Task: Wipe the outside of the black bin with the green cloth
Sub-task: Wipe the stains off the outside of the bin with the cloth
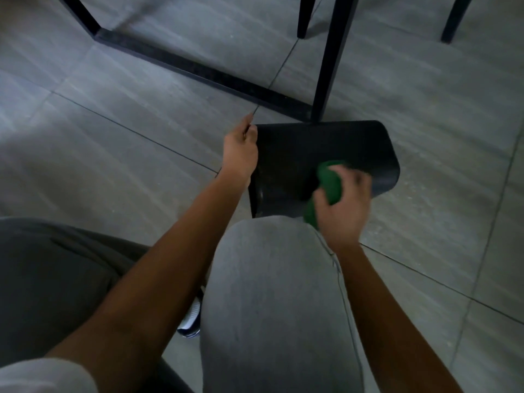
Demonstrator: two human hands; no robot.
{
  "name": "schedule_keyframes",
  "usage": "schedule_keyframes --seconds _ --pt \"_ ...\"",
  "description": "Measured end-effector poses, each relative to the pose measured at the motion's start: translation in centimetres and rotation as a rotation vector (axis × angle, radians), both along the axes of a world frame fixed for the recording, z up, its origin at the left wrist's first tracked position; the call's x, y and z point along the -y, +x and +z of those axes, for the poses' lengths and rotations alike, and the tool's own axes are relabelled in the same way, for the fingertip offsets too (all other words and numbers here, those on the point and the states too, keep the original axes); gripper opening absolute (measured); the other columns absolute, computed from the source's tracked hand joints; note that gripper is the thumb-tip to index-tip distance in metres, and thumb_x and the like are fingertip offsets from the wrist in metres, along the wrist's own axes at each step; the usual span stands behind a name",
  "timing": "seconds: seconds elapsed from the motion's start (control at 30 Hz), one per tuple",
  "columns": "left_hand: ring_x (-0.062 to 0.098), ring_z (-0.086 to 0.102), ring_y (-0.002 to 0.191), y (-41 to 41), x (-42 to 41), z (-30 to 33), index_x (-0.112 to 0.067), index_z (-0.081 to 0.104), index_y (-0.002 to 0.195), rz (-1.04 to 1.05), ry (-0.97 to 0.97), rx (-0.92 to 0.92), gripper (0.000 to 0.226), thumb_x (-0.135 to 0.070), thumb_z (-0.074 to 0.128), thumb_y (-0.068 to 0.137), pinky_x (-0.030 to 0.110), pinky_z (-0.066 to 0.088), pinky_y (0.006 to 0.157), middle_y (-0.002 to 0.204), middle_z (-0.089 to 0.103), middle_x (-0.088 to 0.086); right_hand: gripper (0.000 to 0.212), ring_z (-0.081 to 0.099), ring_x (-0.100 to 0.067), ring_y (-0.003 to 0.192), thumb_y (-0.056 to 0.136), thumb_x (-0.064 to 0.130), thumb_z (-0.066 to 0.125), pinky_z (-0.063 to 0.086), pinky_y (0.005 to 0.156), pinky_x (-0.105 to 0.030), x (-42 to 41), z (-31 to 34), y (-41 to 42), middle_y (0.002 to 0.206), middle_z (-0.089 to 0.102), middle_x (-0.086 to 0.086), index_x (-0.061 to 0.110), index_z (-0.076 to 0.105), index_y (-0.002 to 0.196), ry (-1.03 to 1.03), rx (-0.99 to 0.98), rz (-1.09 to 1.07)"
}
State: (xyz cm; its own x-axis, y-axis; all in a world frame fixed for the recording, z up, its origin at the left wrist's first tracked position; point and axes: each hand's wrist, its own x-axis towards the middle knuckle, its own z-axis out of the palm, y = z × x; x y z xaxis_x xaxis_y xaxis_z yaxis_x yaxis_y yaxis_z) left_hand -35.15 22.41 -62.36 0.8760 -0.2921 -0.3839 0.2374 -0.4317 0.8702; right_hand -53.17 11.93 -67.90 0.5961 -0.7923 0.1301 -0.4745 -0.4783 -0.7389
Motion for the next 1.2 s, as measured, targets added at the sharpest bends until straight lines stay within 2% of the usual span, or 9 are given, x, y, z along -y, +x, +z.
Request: schedule_keyframes --seconds 0.07,0.2,0.27,0.43,0.57,0.73,0.87,1.07,1.2 --pt "0.024 0.050 0.134 0.0 0.1 0.5 -0.028 0.037 0.154 -0.004 -0.008 0.003 0.044 -0.025 0.034 0.110 0.039 0.041 0.115 0.155 0.042 0.006 0.049 0.057 -0.023 0.113 0.081 0.020 0.076 0.044 0.093 -0.031 -0.3 -0.3 0.1 0.131 0.054 -0.013 0.019 0.063 0.128 -0.052 -0.008 0.089" --pt "0.026 0.041 0.143 -0.2 -0.1 1.1 -0.026 0.035 0.155 -0.011 -0.026 -0.008 0.046 -0.023 0.035 0.110 0.047 0.031 0.121 0.157 0.040 0.006 0.048 0.059 -0.030 0.118 0.090 0.018 0.067 0.050 0.102 -0.042 6.9 -0.6 -1.4 0.137 0.055 -0.011 0.022 0.056 0.136 0.211 -0.041 -0.468" --pt "0.026 0.041 0.143 -0.1 0.1 1.3 -0.027 0.035 0.156 -0.032 -0.037 -0.001 0.046 -0.023 0.035 0.110 0.048 0.031 0.121 0.157 0.041 0.006 0.048 0.060 -0.033 0.117 0.091 0.018 0.066 0.045 0.096 -0.031 8.3 -0.3 -1.3 0.139 0.053 -0.011 0.022 0.055 0.138 0.234 -0.091 -0.524" --pt "0.028 0.063 0.119 -0.4 0.6 1.5 -0.030 0.023 0.159 -0.008 0.003 0.036 0.052 -0.035 0.036 0.109 0.043 0.053 0.103 0.137 0.055 0.000 0.049 0.056 -0.030 0.112 0.081 0.034 0.072 0.044 0.089 -0.033 0.7 2.2 1.9 0.131 0.050 -0.010 0.031 0.061 0.129 -0.068 -0.207 0.177" --pt "0.025 0.063 0.119 -0.3 1.0 1.8 -0.013 0.049 0.145 -0.074 -0.034 0.097 0.058 -0.052 0.042 0.102 0.047 0.050 0.105 0.133 0.063 0.011 0.047 0.059 -0.012 0.105 0.073 0.031 0.067 0.051 0.090 -0.031 -1.9 4.1 3.2 0.117 0.058 0.006 0.032 0.067 0.120 0.151 -0.031 0.500" --pt "0.021 0.071 0.091 0.9 0.6 1.8 -0.011 0.065 0.123 -0.235 0.013 0.313 0.051 -0.050 0.040 0.103 0.049 0.059 0.084 0.100 0.072 0.008 0.041 0.057 -0.005 0.098 0.081 0.026 0.067 0.039 0.082 -0.006 5.9 7.0 7.3 0.117 0.064 0.002 0.026 0.067 0.122 0.184 0.206 0.051" --pt "0.018 0.070 0.091 0.6 0.8 2.4 -0.009 0.066 0.123 -0.385 0.023 0.491 0.041 -0.038 0.044 0.105 0.044 0.057 0.083 0.101 0.073 0.006 0.039 0.060 -0.009 0.098 0.089 0.041 0.067 0.045 0.085 -0.023 7.9 7.5 10.1 0.115 0.067 0.005 0.038 0.064 0.128 0.130 -0.053 0.266" --pt "0.022 0.062 0.122 0.7 0.4 3.3 -0.010 0.056 0.142 -0.362 0.012 0.373 0.044 -0.034 0.043 0.107 0.041 0.049 0.108 0.131 0.066 0.010 0.039 0.066 -0.038 0.106 0.090 0.048 0.059 0.052 0.088 -0.038 13.1 4.2 4.6 0.119 0.069 -0.015 0.027 0.064 0.123 0.174 -0.454 -0.030" --pt "0.020 0.065 0.112 1.2 1.0 4.6 -0.008 0.056 0.141 -0.353 -0.006 0.423 0.042 -0.030 0.046 0.107 0.044 0.052 0.101 0.124 0.069 0.014 0.051 0.059 -0.033 0.122 0.093 0.044 0.062 0.044 0.096 -0.032 13.8 5.5 2.8 0.139 0.060 -0.011 0.037 0.055 0.143 0.206 -0.339 -0.073"
